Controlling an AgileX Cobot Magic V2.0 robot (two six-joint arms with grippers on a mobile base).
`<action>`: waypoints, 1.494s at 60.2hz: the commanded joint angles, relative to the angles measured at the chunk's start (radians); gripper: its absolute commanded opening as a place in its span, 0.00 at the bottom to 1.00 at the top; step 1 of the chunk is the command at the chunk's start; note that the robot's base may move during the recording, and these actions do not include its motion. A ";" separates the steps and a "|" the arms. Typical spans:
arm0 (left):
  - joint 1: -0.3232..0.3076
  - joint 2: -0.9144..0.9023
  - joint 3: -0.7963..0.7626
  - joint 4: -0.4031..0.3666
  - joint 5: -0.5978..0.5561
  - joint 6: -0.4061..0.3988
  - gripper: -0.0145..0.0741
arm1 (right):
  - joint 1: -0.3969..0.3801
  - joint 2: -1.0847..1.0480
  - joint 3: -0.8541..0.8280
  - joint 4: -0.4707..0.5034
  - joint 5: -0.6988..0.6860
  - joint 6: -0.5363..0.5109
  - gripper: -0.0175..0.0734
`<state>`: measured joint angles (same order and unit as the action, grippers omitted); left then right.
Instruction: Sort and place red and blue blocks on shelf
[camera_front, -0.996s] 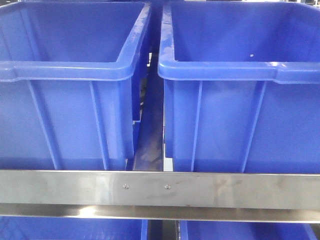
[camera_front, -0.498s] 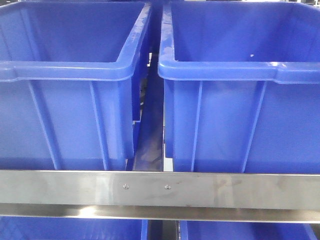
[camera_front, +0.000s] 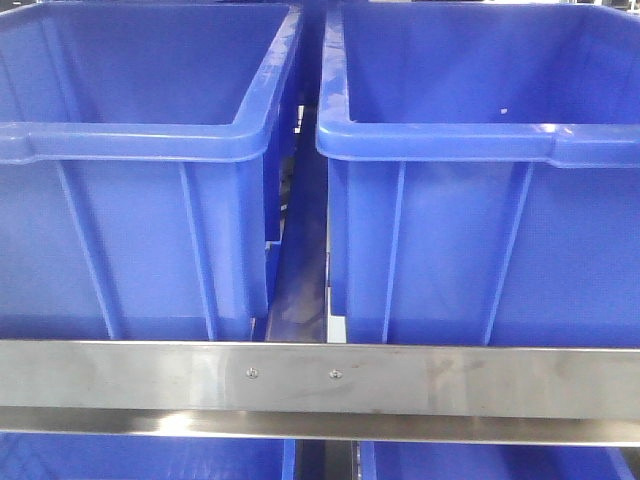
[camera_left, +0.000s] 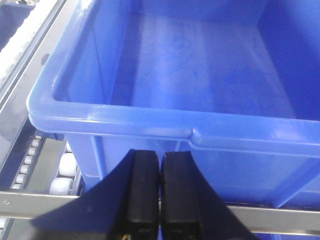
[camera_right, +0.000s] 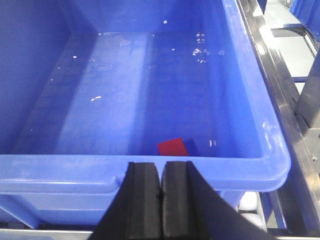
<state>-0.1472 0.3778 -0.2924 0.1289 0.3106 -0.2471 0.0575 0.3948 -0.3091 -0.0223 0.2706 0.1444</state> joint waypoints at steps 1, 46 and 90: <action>-0.004 0.004 -0.032 -0.006 -0.082 -0.003 0.33 | -0.003 0.003 -0.030 0.002 -0.087 -0.004 0.27; -0.004 0.004 -0.032 -0.006 -0.082 -0.003 0.33 | -0.005 -0.166 0.093 -0.004 -0.121 -0.004 0.27; -0.004 0.004 -0.032 -0.006 -0.082 -0.003 0.33 | -0.005 -0.422 0.340 -0.005 -0.225 -0.004 0.27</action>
<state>-0.1472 0.3778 -0.2924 0.1289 0.3099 -0.2471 0.0575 -0.0100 0.0311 -0.0223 0.1394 0.1444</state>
